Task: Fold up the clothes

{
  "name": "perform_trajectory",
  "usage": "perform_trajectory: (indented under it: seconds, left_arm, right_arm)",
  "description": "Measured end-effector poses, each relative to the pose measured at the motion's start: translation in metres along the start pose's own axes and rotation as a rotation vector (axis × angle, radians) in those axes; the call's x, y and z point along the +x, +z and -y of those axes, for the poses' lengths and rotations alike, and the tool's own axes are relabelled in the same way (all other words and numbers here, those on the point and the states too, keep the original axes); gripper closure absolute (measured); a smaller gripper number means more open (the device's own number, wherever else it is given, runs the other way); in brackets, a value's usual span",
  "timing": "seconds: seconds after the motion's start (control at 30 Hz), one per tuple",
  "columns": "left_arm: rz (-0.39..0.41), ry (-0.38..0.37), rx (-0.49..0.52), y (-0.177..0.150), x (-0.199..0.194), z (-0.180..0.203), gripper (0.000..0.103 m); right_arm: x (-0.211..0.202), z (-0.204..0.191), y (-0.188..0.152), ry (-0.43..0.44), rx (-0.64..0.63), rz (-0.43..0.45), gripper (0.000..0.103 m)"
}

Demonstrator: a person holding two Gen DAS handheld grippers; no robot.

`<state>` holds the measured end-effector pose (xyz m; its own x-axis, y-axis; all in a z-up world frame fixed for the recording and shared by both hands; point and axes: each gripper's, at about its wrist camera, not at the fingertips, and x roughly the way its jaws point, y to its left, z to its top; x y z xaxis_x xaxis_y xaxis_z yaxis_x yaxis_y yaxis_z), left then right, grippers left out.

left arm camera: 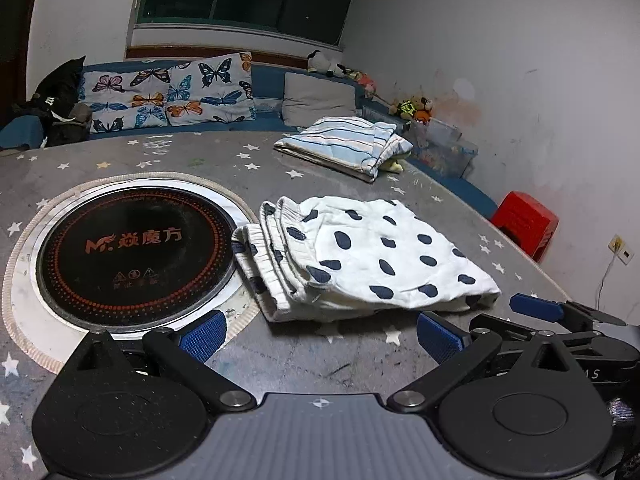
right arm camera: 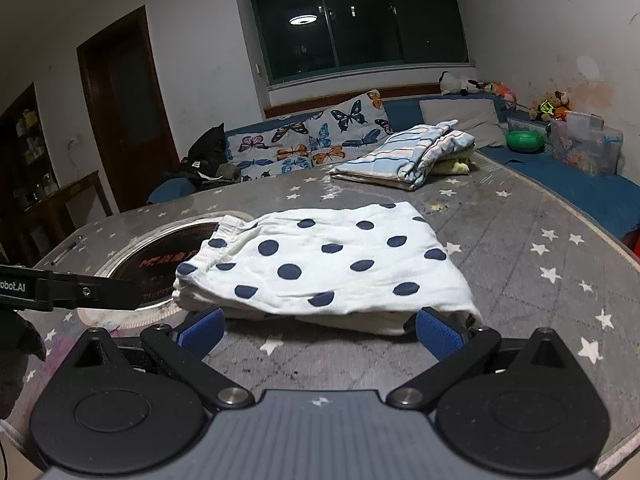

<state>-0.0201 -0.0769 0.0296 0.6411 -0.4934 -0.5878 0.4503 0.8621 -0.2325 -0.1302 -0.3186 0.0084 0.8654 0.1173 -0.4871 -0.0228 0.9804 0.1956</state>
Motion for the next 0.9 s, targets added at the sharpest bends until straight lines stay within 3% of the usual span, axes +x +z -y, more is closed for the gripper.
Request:
perform_trajectory:
  seconds: [0.9]
  left_arm:
    - [-0.027,0.002,0.041,-0.015,-0.005,0.016,0.0]
  right_arm:
    - [-0.009,-0.01,-0.015,0.02,-0.001,-0.028,0.0]
